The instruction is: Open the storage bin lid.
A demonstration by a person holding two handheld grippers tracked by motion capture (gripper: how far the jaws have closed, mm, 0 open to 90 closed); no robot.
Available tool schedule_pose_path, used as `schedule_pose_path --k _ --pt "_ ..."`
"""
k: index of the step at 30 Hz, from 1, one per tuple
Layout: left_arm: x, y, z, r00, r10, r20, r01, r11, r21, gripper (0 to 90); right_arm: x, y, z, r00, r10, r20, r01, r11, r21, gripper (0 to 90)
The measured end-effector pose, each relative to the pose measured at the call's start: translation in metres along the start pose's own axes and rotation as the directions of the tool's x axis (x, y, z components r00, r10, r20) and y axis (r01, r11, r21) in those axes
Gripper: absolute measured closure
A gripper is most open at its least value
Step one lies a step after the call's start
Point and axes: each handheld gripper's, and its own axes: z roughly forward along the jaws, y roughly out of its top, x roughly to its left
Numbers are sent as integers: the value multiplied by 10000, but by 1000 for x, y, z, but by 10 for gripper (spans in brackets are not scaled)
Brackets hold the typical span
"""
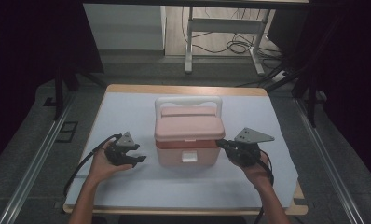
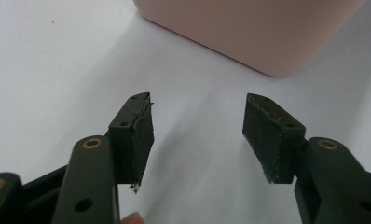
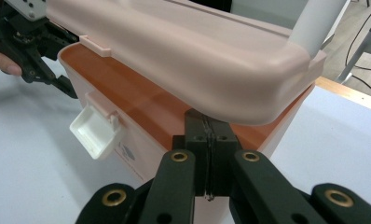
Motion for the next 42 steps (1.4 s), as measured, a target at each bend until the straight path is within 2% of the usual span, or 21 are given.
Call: schedule_pose_path --k 13,16,18,20,24,27,32,36,42 --pt "-2 -2 1 9999 85 112 -81 9995 -301 425 -4 25 -9 9996 -231 169 232 9997 -65 892" --pt "-4 -1 1 10000 74 19 -74 9993 -365 436 -5 30 -10 9994 -297 193 298 9995 -63 892" --pt "-5 -1 -4 10000 48 -17 -49 9978 -658 516 -6 33 -10 9993 -317 203 318 9995 -69 892" --pt "-8 0 -9 9999 -85 66 90 9959 -903 648 -6 34 -11 9993 -318 193 319 9995 -65 892" --pt "-19 8 -27 9997 80 232 -47 9905 -1376 807 -7 34 -10 9994 -289 176 290 9996 -62 892" --pt "-30 16 -39 9984 247 516 -142 9807 -1948 872 -8 35 -10 9995 -267 174 268 9996 -57 892" --pt "-51 31 -54 9953 611 757 -410 9691 -2433 895 -7 34 -10 9995 -273 175 274 9996 -55 892" --pt "-62 42 -58 9902 691 1216 -328 9599 -2783 897 -8 33 -10 9995 -256 164 257 9997 -52 892" --pt "-79 56 -51 9857 917 1415 -490 9588 -2797 898 -8 33 -10 9995 -258 155 258 9997 -39 892"
